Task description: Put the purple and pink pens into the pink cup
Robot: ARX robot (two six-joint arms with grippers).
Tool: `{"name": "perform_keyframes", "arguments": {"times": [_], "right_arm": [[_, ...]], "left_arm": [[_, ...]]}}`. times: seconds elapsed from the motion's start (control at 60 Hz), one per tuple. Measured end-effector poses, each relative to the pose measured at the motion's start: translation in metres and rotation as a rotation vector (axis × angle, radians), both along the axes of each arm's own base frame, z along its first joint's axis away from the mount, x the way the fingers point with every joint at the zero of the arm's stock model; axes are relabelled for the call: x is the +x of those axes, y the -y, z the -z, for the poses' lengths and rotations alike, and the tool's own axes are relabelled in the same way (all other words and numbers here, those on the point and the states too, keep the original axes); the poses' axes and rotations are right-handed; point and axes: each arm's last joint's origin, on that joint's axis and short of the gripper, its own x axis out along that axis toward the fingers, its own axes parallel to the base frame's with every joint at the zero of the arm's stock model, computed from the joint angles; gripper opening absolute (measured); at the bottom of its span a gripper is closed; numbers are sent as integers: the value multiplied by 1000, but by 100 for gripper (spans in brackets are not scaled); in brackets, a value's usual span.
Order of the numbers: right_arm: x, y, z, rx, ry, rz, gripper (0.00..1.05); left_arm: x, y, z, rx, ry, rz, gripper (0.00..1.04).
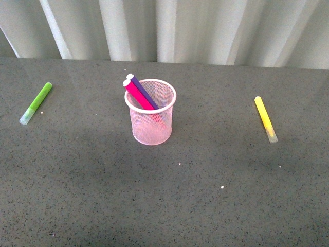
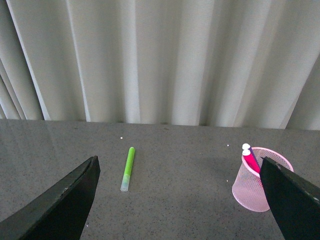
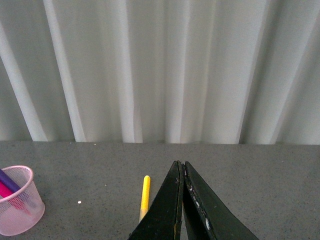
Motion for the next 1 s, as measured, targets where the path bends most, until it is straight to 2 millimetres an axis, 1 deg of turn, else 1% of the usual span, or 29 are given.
{"name": "perform_keyframes", "arguments": {"times": [0.05, 0.133, 0.167, 0.417, 0.433, 0.55, 0.583, 0.6, 0.7, 0.75, 0.817, 0.833, 0.883, 0.9, 0.967, 1.0], "right_arm": [[-1, 0, 0, 0, 0, 0, 3], [-9, 0, 5, 0, -37, 0, 3], [-11, 0, 4, 0, -14, 1, 3], [-12, 0, 3, 0, -6, 0, 3], [-12, 0, 3, 0, -6, 0, 5], [-12, 0, 3, 0, -6, 0, 24], [-12, 0, 3, 0, -6, 0, 31], [-12, 0, 3, 0, -6, 0, 32], [-12, 0, 3, 0, -6, 0, 55], [-12, 0, 3, 0, -6, 0, 70], [-12, 0, 3, 0, -6, 0, 84], [-12, 0, 3, 0, -6, 0, 86], [-12, 0, 3, 0, -6, 0, 98], [-12, 0, 3, 2, -6, 0, 100], [-12, 0, 3, 3, -6, 0, 97], [-12, 0, 3, 4, -6, 0, 97]], "left_arm": [[0, 0, 0, 0, 0, 0, 98], [0, 0, 0, 0, 0, 0, 98], [0, 0, 0, 0, 0, 0, 98], [0, 0, 0, 0, 1, 0, 98], [0, 0, 0, 0, 1, 0, 98], [0, 0, 0, 0, 1, 0, 98], [0, 0, 0, 0, 1, 0, 98], [0, 0, 0, 0, 1, 0, 98], [0, 0, 0, 0, 1, 0, 98], [0, 0, 0, 0, 1, 0, 98], [0, 0, 0, 0, 1, 0, 98], [0, 0, 0, 0, 1, 0, 98], [0, 0, 0, 0, 1, 0, 98], [0, 0, 0, 0, 1, 0, 98], [0, 0, 0, 0, 1, 0, 98], [0, 0, 0, 0, 1, 0, 98]]}}
